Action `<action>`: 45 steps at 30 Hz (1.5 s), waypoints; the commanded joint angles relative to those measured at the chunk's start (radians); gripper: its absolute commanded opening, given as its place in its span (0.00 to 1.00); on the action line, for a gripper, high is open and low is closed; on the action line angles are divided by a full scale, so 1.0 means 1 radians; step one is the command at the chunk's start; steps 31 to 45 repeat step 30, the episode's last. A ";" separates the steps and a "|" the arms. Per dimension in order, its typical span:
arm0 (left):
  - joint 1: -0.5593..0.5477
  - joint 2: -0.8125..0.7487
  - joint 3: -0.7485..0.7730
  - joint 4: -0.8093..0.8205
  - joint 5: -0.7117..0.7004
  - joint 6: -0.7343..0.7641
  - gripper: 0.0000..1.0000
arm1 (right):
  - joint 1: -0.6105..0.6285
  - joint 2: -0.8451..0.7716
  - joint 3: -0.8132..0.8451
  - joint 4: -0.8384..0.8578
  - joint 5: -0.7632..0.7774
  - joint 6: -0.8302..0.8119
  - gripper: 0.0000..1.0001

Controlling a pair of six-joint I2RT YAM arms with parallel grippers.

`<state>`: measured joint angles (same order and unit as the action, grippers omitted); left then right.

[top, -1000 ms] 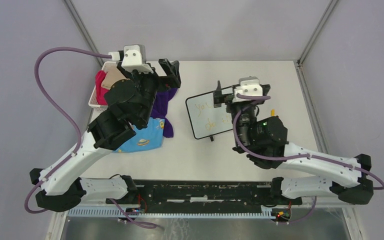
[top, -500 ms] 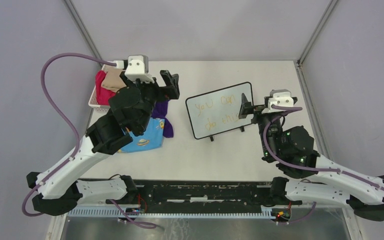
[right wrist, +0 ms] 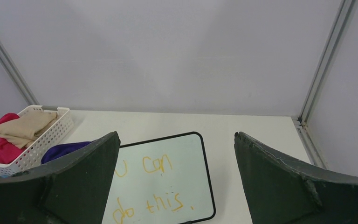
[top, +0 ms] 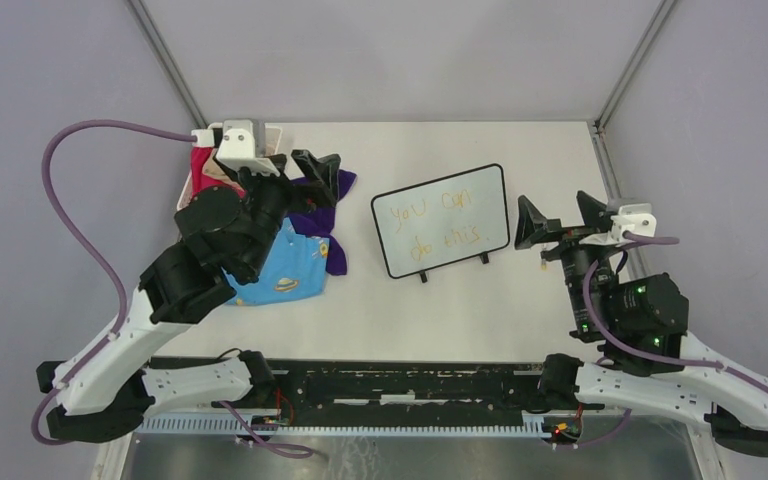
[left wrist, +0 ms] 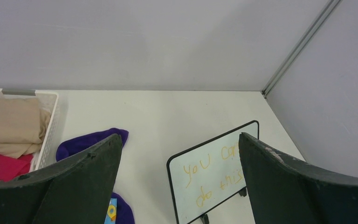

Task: Write a sentence on the whiteboard
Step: Reset both arms

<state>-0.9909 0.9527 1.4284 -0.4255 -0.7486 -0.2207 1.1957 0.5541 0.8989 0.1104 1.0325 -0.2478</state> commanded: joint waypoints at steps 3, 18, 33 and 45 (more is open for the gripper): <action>-0.003 0.022 0.172 0.110 0.097 0.064 1.00 | 0.000 -0.043 -0.001 0.100 -0.035 -0.070 0.98; -0.003 0.105 0.347 0.244 0.221 0.124 1.00 | 0.000 0.086 0.195 0.207 -0.266 -0.121 0.98; -0.003 0.027 0.212 0.306 0.142 0.121 1.00 | -0.001 0.076 0.082 0.274 -0.263 -0.128 0.98; -0.003 0.027 0.212 0.306 0.142 0.121 1.00 | -0.001 0.076 0.082 0.274 -0.263 -0.128 0.98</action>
